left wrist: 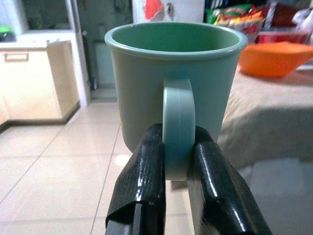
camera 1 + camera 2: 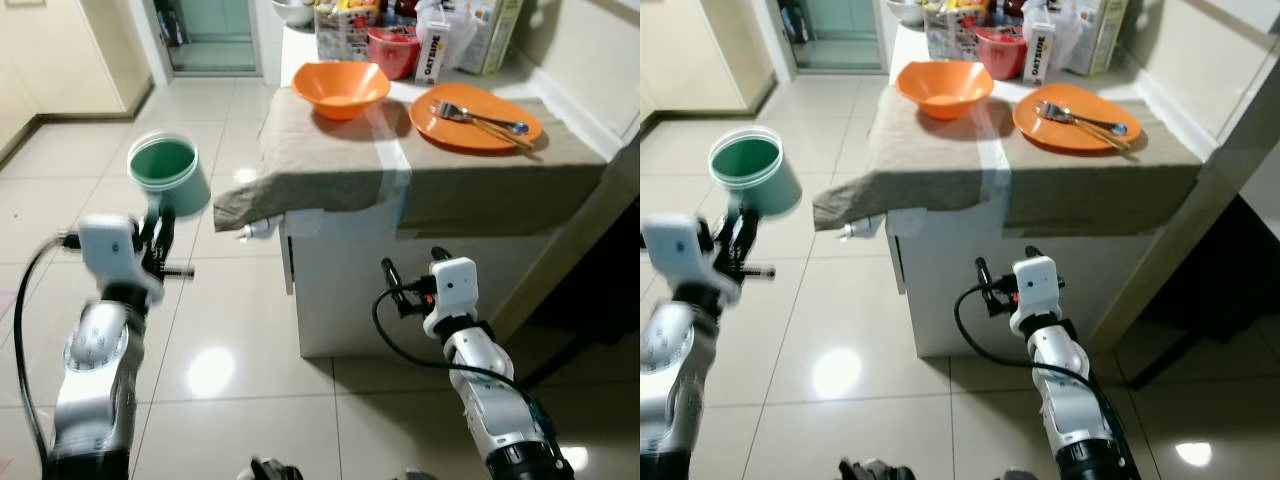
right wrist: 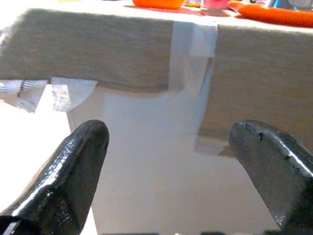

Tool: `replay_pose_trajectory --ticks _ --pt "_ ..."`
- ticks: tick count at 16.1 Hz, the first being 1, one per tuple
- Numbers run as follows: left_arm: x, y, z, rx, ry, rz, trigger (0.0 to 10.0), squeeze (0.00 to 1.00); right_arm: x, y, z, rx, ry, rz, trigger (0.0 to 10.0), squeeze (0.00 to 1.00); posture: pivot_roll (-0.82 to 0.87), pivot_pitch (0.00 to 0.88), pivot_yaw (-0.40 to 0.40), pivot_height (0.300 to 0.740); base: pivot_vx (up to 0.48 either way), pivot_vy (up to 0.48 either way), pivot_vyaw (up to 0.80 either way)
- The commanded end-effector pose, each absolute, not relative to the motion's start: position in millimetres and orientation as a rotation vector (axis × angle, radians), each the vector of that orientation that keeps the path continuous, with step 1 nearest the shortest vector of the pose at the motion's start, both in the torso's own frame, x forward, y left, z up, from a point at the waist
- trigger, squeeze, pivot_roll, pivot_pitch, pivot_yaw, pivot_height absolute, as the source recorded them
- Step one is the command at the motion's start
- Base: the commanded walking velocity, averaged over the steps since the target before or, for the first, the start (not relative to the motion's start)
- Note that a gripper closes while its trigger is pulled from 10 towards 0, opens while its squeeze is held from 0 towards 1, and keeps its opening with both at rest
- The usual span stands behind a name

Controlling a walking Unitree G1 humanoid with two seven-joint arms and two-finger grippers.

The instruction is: Setting the table

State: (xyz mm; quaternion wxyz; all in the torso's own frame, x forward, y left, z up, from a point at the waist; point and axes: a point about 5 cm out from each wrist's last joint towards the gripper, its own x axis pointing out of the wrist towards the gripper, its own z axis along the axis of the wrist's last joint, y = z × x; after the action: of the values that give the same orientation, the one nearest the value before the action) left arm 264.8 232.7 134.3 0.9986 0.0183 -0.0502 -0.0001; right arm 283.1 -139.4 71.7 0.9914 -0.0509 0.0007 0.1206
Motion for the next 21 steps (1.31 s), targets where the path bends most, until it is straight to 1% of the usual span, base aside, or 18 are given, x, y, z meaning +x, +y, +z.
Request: replay_pose_trajectory --ticks 1,2,3,4,6,10,14,21 --pt "254 225 130 0.053 -0.083 -0.018 0.0 0.00 286 -142 79 -0.103 -0.034 0.238 10.0 0.00 -0.13 0.000 0.062 0.740 0.000 0.000 0.00" --pt "246 223 124 0.044 -0.048 -0.018 0.0 0.00 286 -143 79 -0.105 -0.038 0.237 10.0 0.00 -0.13 0.000 0.062 0.740 0.000 0.000 0.00" --pt "230 211 112 0.002 0.000 -0.023 0.0 0.00 286 -145 79 -0.107 -0.041 0.234 10.0 0.00 -0.13 0.000 0.059 0.740 0.000 0.000 0.00" --pt "222 204 107 -0.029 0.021 -0.022 0.0 0.00 286 -146 79 -0.108 -0.042 0.232 10.0 0.00 -0.13 0.000 0.058 0.740 0.000 0.000 0.00" --pt "217 203 105 -0.065 0.033 0.021 0.0 0.00 286 -144 82 -0.099 -0.054 0.234 10.0 0.00 -0.13 0.000 0.063 0.740 0.000 0.000 0.00" --pt "224 201 103 -0.109 0.039 0.047 0.0 0.00 284 -140 82 -0.074 -0.043 0.253 10.0 0.00 -0.14 0.000 0.059 0.740 0.000 -0.062 0.00" --pt "228 191 105 -0.152 0.035 0.034 0.0 0.00 286 -143 78 -0.070 -0.018 0.244 10.0 0.00 -0.15 0.000 0.064 0.740 0.000 0.000 0.00" --pt "232 187 107 -0.173 0.031 0.039 0.0 0.00 285 -142 74 -0.087 0.012 0.260 10.0 0.00 -0.15 0.000 0.064 0.740 0.000 -0.480 0.00"
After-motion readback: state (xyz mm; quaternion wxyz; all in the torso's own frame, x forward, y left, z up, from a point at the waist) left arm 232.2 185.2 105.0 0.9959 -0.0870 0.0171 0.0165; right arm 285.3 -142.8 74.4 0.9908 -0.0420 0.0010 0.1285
